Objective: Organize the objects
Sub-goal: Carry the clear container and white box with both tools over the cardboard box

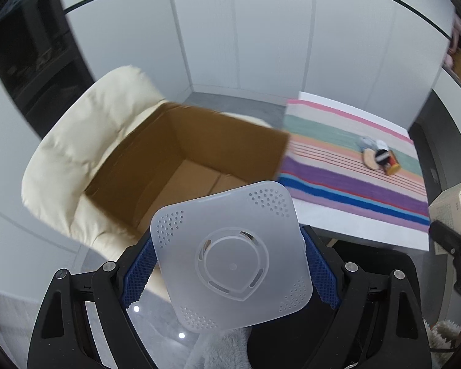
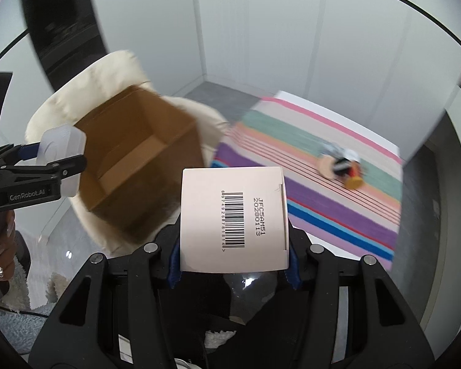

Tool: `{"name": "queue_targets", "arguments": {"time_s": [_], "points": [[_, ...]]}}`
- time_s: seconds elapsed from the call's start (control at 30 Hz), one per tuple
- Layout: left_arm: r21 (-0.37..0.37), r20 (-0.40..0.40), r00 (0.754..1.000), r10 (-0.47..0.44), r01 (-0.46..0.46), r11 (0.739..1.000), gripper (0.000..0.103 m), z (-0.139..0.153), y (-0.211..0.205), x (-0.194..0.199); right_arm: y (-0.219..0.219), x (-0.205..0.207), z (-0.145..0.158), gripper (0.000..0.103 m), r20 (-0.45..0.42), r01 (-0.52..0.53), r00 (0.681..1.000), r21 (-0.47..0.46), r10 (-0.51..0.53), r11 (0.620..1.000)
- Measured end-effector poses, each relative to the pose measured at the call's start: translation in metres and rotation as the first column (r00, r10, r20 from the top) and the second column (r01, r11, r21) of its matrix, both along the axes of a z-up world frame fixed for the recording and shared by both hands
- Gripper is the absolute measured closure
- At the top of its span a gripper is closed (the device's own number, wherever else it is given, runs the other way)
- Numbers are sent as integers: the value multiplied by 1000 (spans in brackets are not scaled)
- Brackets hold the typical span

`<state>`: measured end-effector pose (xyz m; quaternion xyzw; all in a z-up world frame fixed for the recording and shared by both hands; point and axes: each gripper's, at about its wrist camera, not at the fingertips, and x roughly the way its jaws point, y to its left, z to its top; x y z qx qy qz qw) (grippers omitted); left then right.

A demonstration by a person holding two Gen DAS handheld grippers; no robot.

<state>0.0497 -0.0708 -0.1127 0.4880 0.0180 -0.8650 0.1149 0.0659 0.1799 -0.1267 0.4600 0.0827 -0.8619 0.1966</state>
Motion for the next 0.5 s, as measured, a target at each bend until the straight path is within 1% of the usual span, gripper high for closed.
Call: {"name": "queue_targets", "arguments": {"time_s": [0.17,0.33,0.5], "points": [[5,4,997,77,-77,997,14,-6,-33,22,-50,4,-6,49,18,-119,993,1,119,993],[14,16,989,149,-149,989,14,-15,-64,38,-93,6,-15,49,41,-218,975,11,217,976],[14,20,984,177,-177,984,14,-19,-79,42,-125,5,-22,49,57,-292,955,20,291,956]]}}
